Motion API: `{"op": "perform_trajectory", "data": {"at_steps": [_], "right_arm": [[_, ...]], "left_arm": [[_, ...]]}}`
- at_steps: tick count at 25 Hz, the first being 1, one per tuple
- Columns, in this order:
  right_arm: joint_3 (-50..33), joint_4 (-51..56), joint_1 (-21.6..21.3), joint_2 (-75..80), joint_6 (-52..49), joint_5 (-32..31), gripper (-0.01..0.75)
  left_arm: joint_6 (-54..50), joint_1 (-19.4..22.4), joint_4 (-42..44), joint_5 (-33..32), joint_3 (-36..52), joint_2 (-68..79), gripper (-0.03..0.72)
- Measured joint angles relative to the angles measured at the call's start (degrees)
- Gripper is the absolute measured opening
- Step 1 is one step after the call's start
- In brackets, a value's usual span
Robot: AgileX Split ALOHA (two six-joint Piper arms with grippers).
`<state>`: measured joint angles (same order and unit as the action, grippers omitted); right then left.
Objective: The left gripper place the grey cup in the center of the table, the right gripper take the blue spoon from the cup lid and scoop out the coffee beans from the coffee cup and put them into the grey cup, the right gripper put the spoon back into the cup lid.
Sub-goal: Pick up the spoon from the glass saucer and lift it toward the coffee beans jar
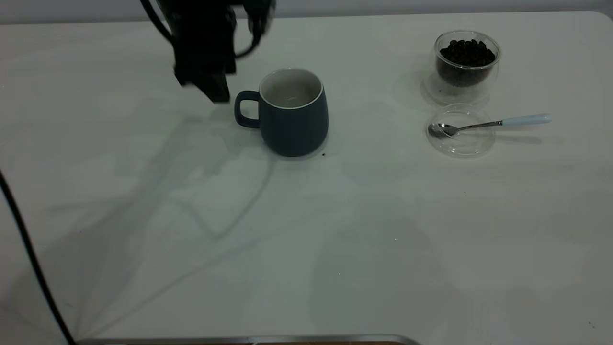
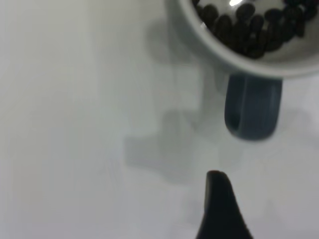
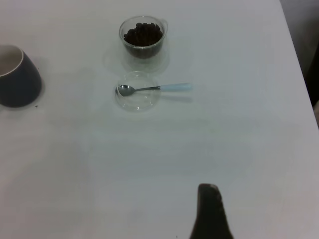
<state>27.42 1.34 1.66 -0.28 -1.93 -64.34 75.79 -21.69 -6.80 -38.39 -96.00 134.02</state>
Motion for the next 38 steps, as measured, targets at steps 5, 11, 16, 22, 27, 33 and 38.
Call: {"op": "perform_trajectory", "data": {"at_steps": [5,11,16,22,27,33,38], "right_arm": [[0.0,0.0,0.0,0.0,0.0,0.0,0.585],[0.0,0.0,0.0,0.0,0.1,0.0,0.576],[0.0,0.0,0.0,0.0,0.1,0.0,0.577],[0.0,0.0,0.0,0.0,0.0,0.0,0.577],[0.0,0.0,0.0,0.0,0.0,0.0,0.577],[0.0,0.0,0.0,0.0,0.1,0.0,0.577],[0.0,0.0,0.0,0.0,0.1,0.0,0.577]], "left_arm": [[-5.1,0.0,0.5,-6.2,0.0,-6.4,0.555],[-25.3,0.0,3.4,-12.9,0.0,-19.3,0.555],[-45.8,0.0,8.7,-23.3,0.0,-32.3,0.555],[-54.8,0.0,11.5,-28.4,0.3,-45.1,0.555],[-60.6,0.0,11.8,-28.4,5.1,-55.8,0.555],[-67.9,0.0,11.8,-28.4,22.8,-69.0,0.555],[-77.2,0.0,11.8,-28.2,41.0,-80.8,0.555]]}}
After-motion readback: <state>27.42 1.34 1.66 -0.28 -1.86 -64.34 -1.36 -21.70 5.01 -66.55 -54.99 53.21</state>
